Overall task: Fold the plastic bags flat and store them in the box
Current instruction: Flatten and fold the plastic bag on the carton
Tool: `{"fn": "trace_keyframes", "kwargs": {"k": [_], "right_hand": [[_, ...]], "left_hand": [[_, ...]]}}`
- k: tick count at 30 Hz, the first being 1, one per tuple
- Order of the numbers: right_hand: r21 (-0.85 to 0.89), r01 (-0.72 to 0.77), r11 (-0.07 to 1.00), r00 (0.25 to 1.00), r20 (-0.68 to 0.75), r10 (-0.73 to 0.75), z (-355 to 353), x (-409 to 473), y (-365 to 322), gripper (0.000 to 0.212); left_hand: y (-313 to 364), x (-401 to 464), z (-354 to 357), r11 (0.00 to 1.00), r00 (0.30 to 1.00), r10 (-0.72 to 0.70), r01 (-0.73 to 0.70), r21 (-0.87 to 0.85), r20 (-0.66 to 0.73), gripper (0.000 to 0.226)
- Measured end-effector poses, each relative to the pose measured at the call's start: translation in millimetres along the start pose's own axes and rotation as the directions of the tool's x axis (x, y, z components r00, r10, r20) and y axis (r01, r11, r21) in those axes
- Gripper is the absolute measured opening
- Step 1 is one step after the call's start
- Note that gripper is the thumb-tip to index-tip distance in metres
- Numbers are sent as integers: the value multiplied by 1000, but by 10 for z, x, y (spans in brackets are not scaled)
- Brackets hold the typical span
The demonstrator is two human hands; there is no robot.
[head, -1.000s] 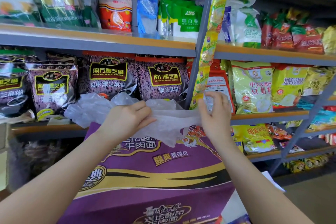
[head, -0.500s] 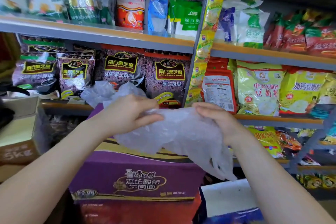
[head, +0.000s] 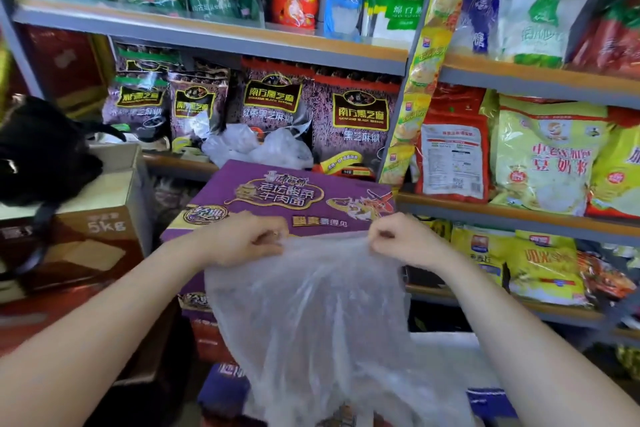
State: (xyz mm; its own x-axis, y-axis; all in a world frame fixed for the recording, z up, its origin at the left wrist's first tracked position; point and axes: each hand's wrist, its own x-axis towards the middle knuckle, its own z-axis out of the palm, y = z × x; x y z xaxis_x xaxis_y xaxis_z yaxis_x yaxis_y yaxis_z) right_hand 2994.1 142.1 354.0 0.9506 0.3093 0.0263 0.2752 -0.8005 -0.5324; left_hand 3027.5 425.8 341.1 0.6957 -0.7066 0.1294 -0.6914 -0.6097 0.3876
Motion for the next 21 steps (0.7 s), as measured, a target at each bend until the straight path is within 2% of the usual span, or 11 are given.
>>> {"fn": "trace_keyframes", "kwargs": {"k": [2, 5, 8, 11, 13, 15, 17, 18, 20, 21], "right_hand": [[-50, -19, 999, 1000, 3, 19, 65, 114, -54, 25], [89, 57, 994, 998, -7, -57, 114, 390, -296, 8], [223, 146, 964, 989, -21, -145, 150, 782, -520, 11], [283, 153, 947, 988, -33, -150, 205, 1183, -596, 16], [308, 143, 941, 988, -107, -115, 196, 1423, -569, 18], [295, 124, 947, 968, -246, -50, 128, 1617, -534, 16], [275, 87, 957, 937, -350, 16, 56, 1772, -452, 10], [271, 50, 961, 921, -385, 61, 25, 1832, -401, 9], [280, -31, 959, 883, -443, 158, -11, 1915, -261, 16], [290, -82, 954, 863, -458, 213, -8, 1946, -187, 21]], "left_hand": [[-107, 61, -30, 999, 999, -14, 15, 38, -51, 13], [-142, 245, -158, 999, 986, 18, -12, 36, -163, 10], [-218, 425, -333, 998, 971, 64, -65, 0, -232, 9], [-390, 585, -518, 998, 952, 68, -67, 12, -300, 7], [-535, 669, -604, 993, 892, 101, -62, 101, -441, 29], [-696, 718, -657, 992, 821, 98, -35, 122, -563, 51], [-867, 723, -618, 1000, 776, 18, -3, 25, -630, 64], [-957, 719, -574, 995, 779, -90, 48, -84, -620, 70], [-1081, 671, -517, 898, 798, -402, 247, -365, -449, 73], [-1146, 644, -481, 816, 802, -512, 342, -466, -308, 63]]}}
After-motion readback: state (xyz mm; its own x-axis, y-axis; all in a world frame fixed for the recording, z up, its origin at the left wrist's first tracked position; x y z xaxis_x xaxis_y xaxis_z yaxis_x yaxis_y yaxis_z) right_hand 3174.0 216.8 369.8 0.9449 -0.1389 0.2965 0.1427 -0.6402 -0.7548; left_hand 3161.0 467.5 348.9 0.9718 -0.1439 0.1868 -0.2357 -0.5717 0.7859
